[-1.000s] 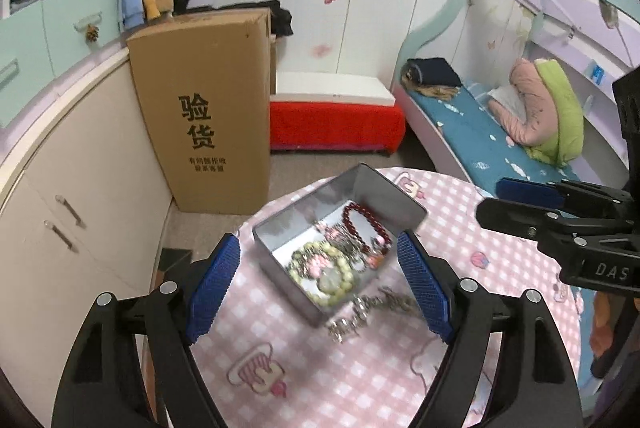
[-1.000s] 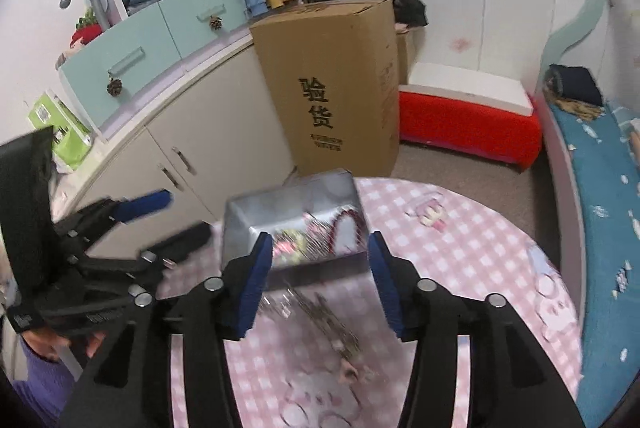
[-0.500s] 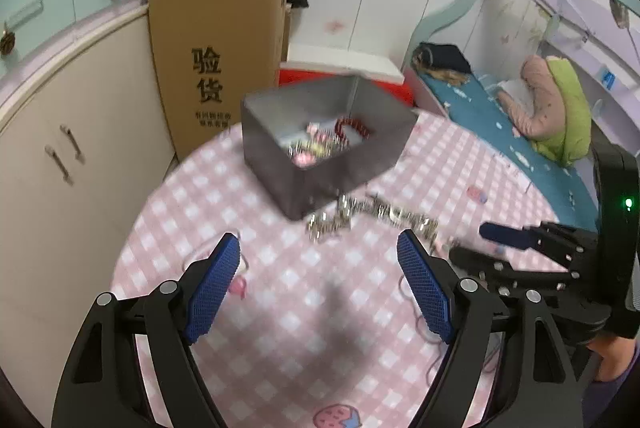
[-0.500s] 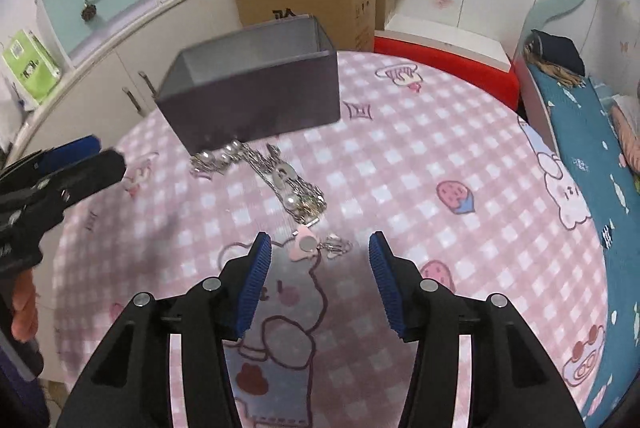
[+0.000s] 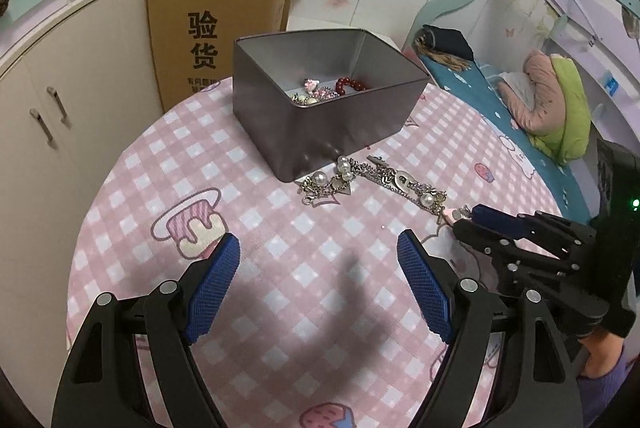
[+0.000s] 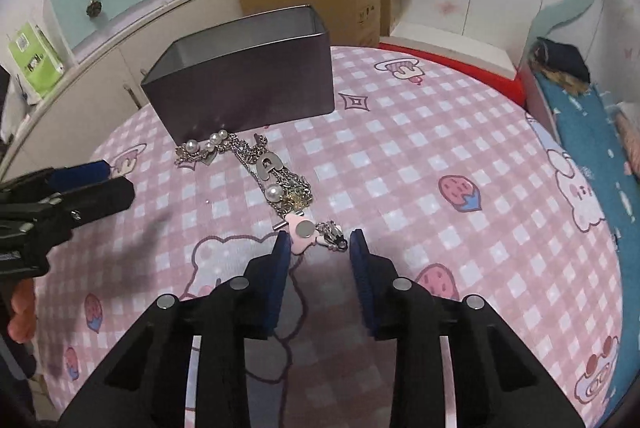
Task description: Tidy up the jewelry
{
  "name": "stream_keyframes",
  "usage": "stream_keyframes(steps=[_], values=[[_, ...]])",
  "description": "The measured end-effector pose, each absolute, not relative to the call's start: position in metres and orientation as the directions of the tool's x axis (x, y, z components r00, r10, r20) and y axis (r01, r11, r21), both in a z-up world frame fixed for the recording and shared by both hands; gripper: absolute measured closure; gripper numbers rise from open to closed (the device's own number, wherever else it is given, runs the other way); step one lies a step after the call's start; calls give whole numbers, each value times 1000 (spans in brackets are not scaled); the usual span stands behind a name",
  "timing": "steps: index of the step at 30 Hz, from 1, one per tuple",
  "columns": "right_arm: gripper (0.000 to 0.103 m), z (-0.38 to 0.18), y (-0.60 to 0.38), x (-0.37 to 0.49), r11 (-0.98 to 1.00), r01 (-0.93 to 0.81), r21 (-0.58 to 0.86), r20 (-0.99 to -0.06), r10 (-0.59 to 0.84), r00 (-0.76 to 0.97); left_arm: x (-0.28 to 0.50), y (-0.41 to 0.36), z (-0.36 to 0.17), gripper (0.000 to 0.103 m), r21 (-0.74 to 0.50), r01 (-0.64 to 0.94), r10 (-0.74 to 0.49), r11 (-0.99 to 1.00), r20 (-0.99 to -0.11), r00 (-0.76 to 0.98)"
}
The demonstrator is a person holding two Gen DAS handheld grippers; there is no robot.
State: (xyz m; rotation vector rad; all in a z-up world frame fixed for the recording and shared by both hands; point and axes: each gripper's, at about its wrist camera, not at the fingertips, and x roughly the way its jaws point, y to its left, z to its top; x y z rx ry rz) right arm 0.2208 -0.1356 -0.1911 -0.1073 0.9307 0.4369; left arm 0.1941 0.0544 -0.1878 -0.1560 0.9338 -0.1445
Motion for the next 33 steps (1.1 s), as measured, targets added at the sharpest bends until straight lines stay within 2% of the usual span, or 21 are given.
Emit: stream_keyframes(steps=[4, 7, 9, 12, 23, 25, 27, 29, 31, 33], values=[[71, -191, -133, 225, 904, -416, 102, -788, 328, 521, 200, 52, -192, 25, -194, 56, -191, 979, -795, 575], [73, -192, -131, 224, 899, -430, 85, -782, 328, 529, 204, 48, -195, 25, -193, 58, -191, 980, -799, 571], [84, -192, -133, 225, 900, -426, 88, -780, 328, 533, 209, 45, -197, 25, -188, 57, -186, 981, -799, 572], [95, -192, -142, 226, 904, -416, 103, -776, 334, 535, 216, 41, -199, 25, -185, 48, -178, 982, -794, 581], [95, -193, -162, 228, 901, -400, 165, -762, 374, 528, 245, 30, -210, 25, -103, 13, -90, 995, -796, 599], [95, -193, -163, 229, 900, -401, 174, -761, 381, 526, 247, 27, -211, 29, -77, 14, -70, 997, -796, 601], [95, -193, -164, 229, 898, -400, 183, -760, 387, 522, 249, 21, -212, 44, -33, 23, -40, 999, -797, 603], [95, -193, -165, 230, 896, -401, 189, -759, 392, 519, 251, 18, -212, 51, 16, 23, -1, 1000, -794, 608], [95, -193, -166, 230, 895, -399, 198, -757, 398, 518, 253, 18, -212, 53, 20, 23, 2, 1000, -794, 607], [95, -193, -167, 230, 895, -396, 205, -755, 402, 517, 253, 21, -212, 65, 19, 22, 2, 1000, -793, 610]])
